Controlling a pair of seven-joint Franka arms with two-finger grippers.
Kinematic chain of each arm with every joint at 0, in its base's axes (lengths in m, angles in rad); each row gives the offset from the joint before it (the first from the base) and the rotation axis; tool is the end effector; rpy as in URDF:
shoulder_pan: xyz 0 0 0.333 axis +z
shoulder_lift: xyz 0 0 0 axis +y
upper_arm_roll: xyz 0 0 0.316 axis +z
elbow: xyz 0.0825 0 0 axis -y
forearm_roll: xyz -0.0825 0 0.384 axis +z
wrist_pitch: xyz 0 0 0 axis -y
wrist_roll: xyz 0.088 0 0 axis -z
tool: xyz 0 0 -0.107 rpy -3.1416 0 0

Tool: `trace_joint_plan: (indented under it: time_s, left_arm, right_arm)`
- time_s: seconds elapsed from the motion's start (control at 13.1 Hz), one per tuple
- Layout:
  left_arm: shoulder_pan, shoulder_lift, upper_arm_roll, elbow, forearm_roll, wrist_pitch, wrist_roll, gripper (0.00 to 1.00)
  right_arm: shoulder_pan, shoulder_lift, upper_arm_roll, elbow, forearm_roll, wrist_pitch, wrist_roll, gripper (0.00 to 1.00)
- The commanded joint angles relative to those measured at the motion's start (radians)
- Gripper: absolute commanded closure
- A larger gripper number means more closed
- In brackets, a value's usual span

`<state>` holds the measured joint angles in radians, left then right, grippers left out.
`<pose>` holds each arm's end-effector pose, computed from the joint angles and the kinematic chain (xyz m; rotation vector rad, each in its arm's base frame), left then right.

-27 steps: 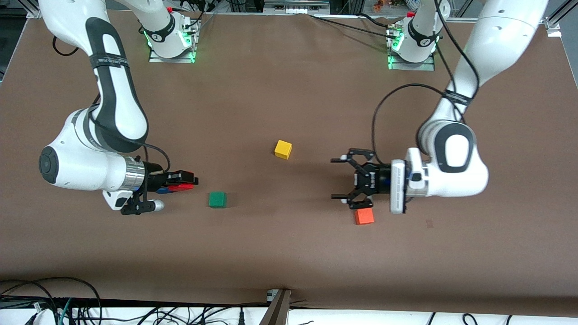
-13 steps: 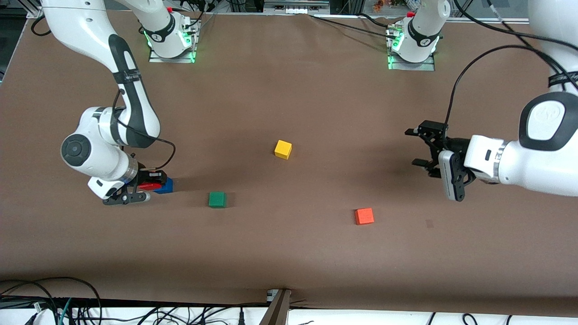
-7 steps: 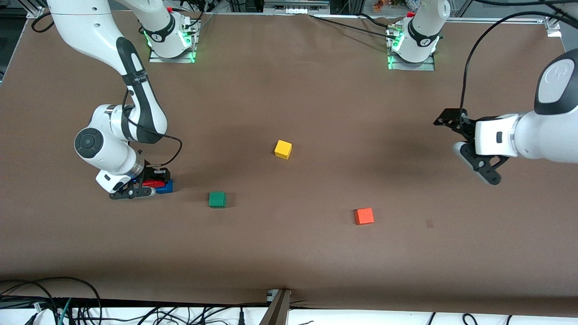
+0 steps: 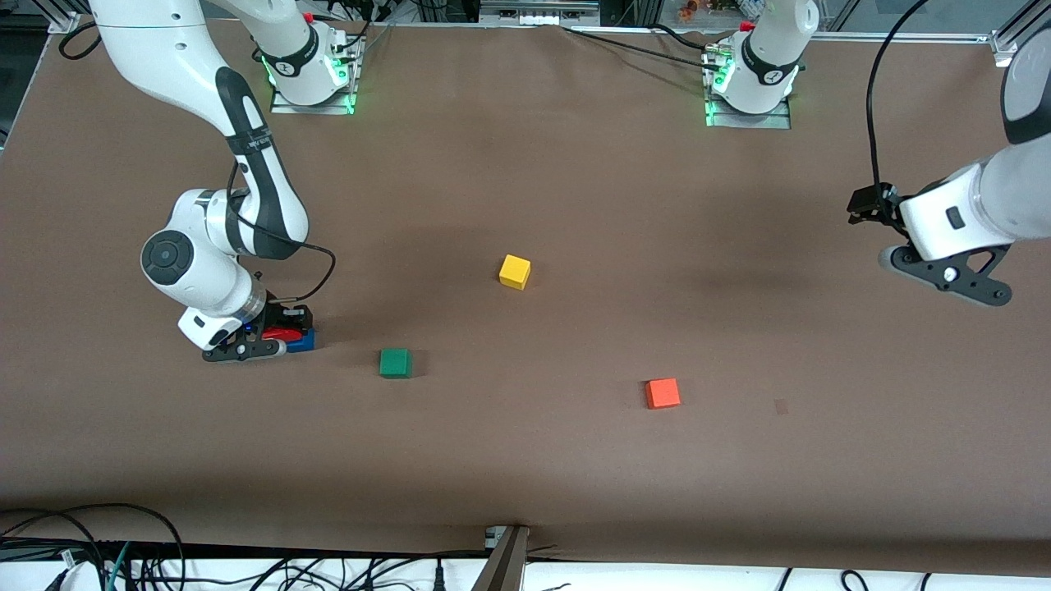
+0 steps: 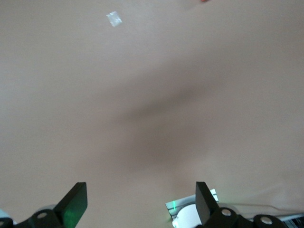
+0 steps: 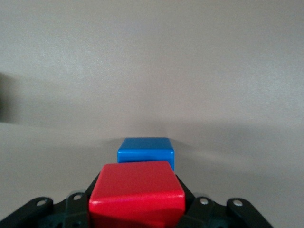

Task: Pass red block to right arm, stack on blue
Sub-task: 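Lower the red cube onto the blue cube while the left gripper retracts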

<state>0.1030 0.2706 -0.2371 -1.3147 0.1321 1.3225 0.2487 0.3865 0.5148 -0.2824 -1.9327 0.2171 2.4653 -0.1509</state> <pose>0.6038 -0.0446 0.5701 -3.0114 0.5581 0.3993 0.6241 0.0728 0.2314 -3.1333 -0.1976 -0.0724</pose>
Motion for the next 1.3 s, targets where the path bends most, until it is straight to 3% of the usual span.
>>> trace_joint_plan:
  time_s: [0.0, 0.15, 0.23, 0.77, 1.07, 1.23]
  left_arm:
    - [-0.078, -0.221, 0.140, -0.286, -0.020, 0.226, -0.011, 0.00]
    - [-0.112, -0.307, 0.175, -0.403, -0.017, 0.358, -0.073, 0.00]
    - [-0.140, -0.310, 0.203, -0.411, -0.014, 0.377, -0.122, 0.00]
    - [-0.138, -0.303, 0.203, -0.376, -0.029, 0.354, -0.155, 0.00]
    - [-0.100, -0.310, 0.206, -0.376, -0.156, 0.342, -0.138, 0.00]
    - [-0.100, -0.312, 0.199, -0.376, -0.160, 0.340, -0.147, 0.00]
  right_arm:
    - [0.009, -0.012, 0.000, -0.029, -0.018, 0.041, 0.004, 0.97]
    - [0.011, -0.004, 0.000, -0.029, -0.018, 0.046, 0.004, 0.97]
    - [0.011, -0.002, 0.000, -0.029, -0.018, 0.046, 0.004, 0.97]
    - [0.011, 0.005, 0.000, -0.029, -0.018, 0.061, -0.002, 0.96]
    - [0.011, 0.005, -0.001, -0.028, -0.018, 0.061, -0.007, 0.96]
    - [0.011, 0.004, -0.001, -0.028, -0.019, 0.061, -0.007, 0.95]
